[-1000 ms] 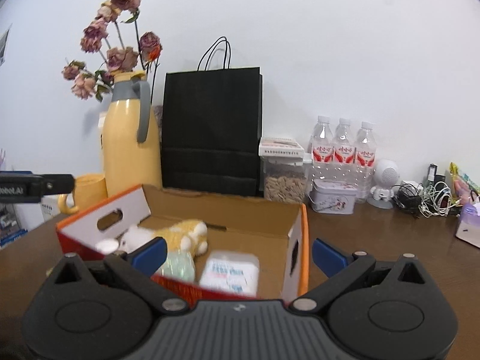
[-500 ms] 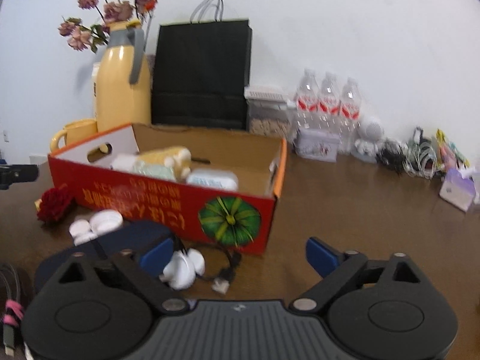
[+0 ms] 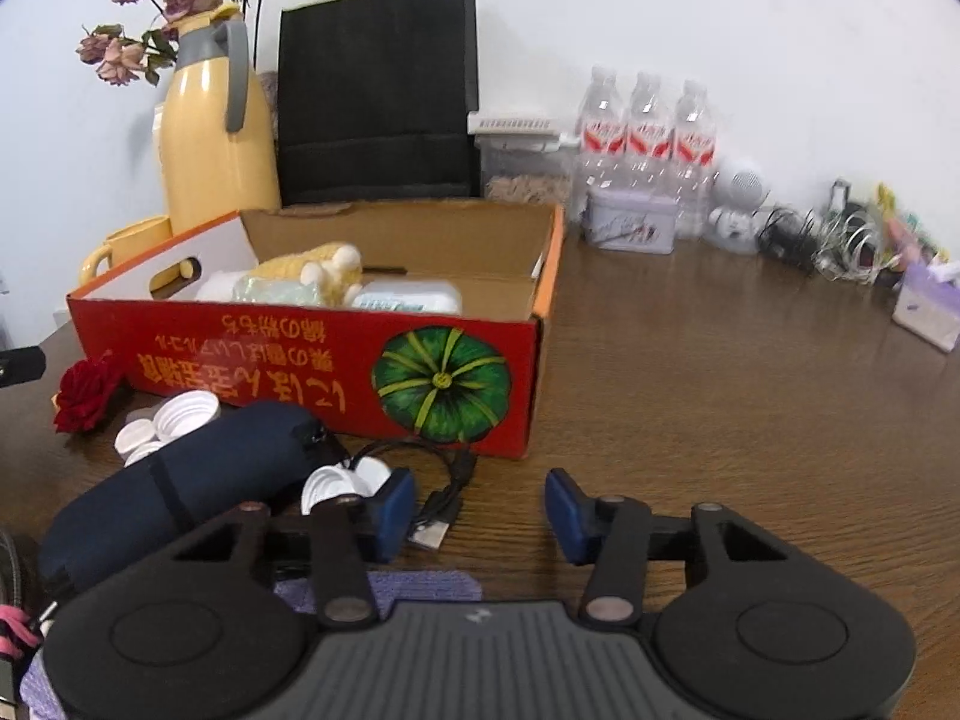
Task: Organize objects
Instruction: 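Grasp the red rose with the left gripper while the right gripper grasps a black cable plug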
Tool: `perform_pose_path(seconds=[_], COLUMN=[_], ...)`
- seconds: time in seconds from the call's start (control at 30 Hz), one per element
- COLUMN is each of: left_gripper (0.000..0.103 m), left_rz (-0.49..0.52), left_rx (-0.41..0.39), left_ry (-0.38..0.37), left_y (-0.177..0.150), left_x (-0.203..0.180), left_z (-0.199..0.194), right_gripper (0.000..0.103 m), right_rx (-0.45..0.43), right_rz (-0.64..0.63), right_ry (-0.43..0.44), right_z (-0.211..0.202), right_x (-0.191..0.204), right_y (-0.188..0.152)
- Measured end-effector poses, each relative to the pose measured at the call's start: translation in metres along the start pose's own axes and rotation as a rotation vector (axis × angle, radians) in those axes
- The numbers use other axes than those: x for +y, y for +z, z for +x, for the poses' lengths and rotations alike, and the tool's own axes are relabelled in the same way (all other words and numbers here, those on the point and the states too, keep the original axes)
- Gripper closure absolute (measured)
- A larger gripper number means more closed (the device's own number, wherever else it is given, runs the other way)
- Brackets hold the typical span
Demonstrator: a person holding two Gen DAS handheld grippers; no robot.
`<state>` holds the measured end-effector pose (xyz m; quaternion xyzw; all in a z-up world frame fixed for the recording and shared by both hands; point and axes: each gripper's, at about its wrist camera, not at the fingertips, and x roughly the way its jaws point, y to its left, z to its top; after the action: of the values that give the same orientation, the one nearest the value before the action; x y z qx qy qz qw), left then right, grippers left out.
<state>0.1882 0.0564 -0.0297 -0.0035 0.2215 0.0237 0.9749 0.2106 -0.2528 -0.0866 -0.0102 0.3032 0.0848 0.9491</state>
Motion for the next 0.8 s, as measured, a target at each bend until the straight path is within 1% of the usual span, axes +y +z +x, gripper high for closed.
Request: perform_pose_path(seconds=[0.1, 0.2, 0.23, 0.27, 0.3, 0.47, 0.67, 0.8], left_gripper=[0.0, 0.0, 0.0, 0.0, 0.0, 0.0, 0.0, 0.0], left_rz=[-0.002, -0.001, -0.001, 0.0, 0.0, 0.003, 0.001, 0.016], left_rx=[-0.004, -0.003, -0.003, -0.003, -0.003, 0.003, 0.014, 0.029], left_ry=[-0.001, 0.001, 0.001, 0.002, 0.003, 0.005, 0.005, -0.021], left_y=[0.0, 0.0, 0.0, 0.0, 0.0, -0.002, -0.003, -0.005], left_x=[0.0, 0.0, 0.0, 0.0, -0.001, -0.001, -0.001, -0.004], left_z=[-0.001, 0.0, 0.0, 0.0, 0.001, 0.002, 0.005, 0.009], right_gripper=[0.06, 0.062, 0.07, 0.085, 0.091, 0.092, 0.092, 0.092], right_rx=[0.035, 0.036, 0.035, 0.033, 0.031, 0.017, -0.114, -0.149], right_rz=[0.004, -0.012, -0.017, -0.02, -0.023, -0.012, -0.005, -0.012], right_ry=[0.016, 0.001, 0.006, 0.016, 0.021, 0.035, 0.002, -0.002], right_z=[0.006, 0.008, 0.008, 0.007, 0.007, 0.003, -0.016, -0.021], right_x=[0.001, 0.004, 0.005, 0.006, 0.006, 0.005, 0.004, 0.004], right_y=[0.001, 0.001, 0.001, 0.001, 0.001, 0.0, -0.001, 0.0])
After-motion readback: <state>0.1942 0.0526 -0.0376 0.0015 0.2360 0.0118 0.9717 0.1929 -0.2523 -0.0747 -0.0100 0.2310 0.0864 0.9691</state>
